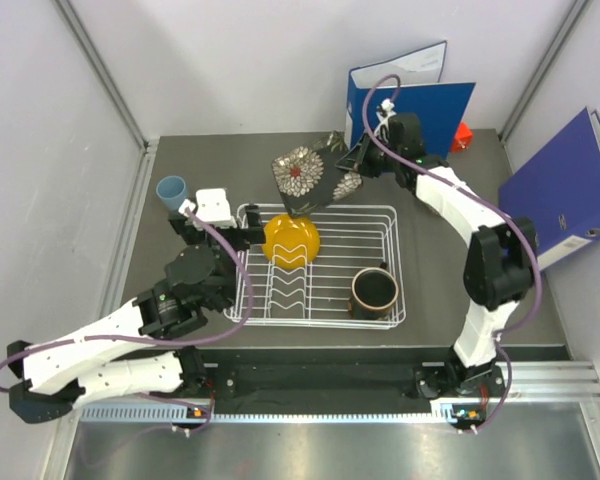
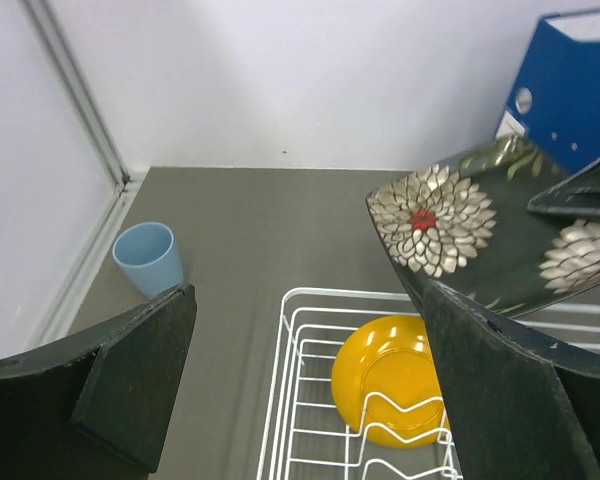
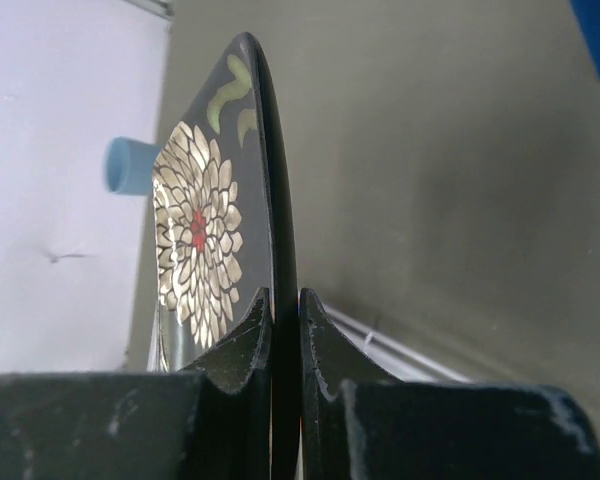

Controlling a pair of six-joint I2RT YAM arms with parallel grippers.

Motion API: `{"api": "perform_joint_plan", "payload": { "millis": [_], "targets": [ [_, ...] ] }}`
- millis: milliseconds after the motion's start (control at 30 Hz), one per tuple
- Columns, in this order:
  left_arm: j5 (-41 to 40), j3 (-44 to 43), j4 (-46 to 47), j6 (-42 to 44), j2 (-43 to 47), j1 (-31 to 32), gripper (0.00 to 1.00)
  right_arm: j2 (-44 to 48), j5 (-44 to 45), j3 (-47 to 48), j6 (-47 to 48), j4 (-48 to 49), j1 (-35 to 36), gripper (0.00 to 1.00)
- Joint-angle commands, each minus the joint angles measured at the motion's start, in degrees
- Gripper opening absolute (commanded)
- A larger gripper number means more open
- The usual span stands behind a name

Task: Unload the mixed dishes from the dish rack
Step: Pick up the plate from the dish rack, then place the plate at the center of the board.

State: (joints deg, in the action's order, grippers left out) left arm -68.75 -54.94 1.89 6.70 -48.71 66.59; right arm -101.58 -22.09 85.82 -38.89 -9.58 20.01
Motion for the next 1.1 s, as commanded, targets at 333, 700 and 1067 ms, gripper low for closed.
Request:
{"api": "perform_joint_plan", "payload": {
  "millis": [333,700,1067],
  "targets": [
    [0.2,5.6,-3.2,-9.3,4.4,-1.7,0.99,-20.1,-8.6,20.0,-12.3,19.4,0.6,0.0],
    [1.1,7.3,-3.1,-10.7,0.7,-2.4,0.99,-37.0,-7.9,46.9,-12.4,7.8,1.4,0.0],
    [3.4,7.8,-2.3,-11.3,-2.7,-3.0,0.99,-34.5,-6.4,33.8,-6.6,8.9,1.3,0.0]
  ]
}}
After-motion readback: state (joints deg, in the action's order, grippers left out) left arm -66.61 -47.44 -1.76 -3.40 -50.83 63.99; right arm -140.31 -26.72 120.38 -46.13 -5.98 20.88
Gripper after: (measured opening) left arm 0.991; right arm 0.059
